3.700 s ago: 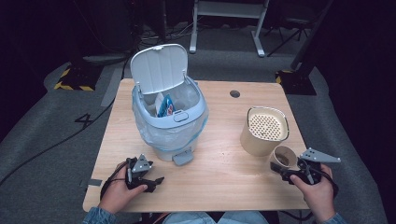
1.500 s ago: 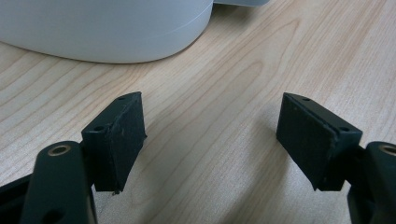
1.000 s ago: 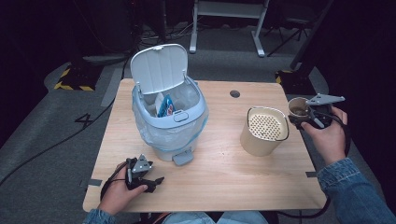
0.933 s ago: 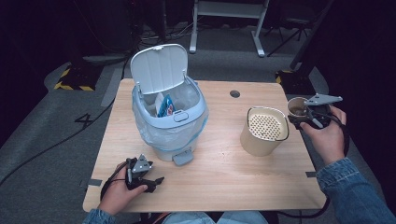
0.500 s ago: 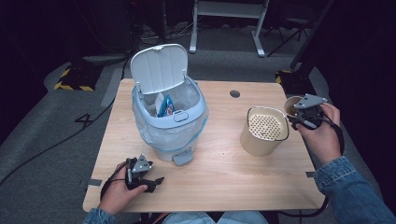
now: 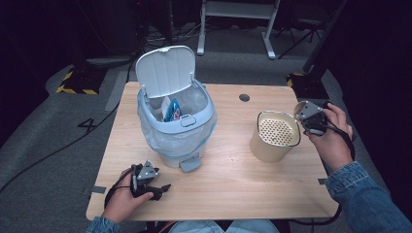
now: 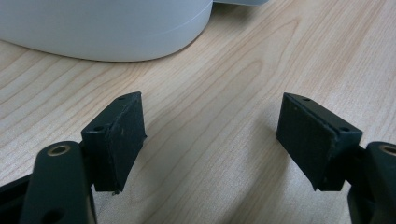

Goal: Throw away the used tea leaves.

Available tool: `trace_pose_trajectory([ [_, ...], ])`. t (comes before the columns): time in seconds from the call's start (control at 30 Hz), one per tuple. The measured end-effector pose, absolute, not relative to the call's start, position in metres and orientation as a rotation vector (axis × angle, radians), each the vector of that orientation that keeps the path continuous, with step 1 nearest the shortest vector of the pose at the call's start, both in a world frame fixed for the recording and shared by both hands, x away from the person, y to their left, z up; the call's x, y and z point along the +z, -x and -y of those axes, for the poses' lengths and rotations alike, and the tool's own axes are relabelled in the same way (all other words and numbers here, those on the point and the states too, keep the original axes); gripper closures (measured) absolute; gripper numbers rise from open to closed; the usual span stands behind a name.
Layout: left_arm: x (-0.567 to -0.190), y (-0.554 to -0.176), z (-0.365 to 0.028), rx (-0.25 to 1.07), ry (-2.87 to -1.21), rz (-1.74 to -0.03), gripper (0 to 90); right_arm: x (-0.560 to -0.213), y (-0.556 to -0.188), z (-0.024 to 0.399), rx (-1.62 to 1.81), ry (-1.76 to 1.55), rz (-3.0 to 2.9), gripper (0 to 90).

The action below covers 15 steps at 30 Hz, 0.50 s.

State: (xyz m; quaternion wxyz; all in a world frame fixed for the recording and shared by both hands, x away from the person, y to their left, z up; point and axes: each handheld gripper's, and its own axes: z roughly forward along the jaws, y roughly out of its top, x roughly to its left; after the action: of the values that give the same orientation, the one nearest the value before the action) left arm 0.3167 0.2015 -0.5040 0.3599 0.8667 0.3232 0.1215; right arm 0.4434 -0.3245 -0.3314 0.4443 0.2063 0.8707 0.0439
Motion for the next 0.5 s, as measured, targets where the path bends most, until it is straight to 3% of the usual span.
trace_pose_trajectory([
  [0.5, -0.504, -0.317, -0.201, 0.313, -2.234, -0.833, 24.0, -0.343, -0.44, 0.298, -0.283, -0.131, -2.024, 31.3],
])
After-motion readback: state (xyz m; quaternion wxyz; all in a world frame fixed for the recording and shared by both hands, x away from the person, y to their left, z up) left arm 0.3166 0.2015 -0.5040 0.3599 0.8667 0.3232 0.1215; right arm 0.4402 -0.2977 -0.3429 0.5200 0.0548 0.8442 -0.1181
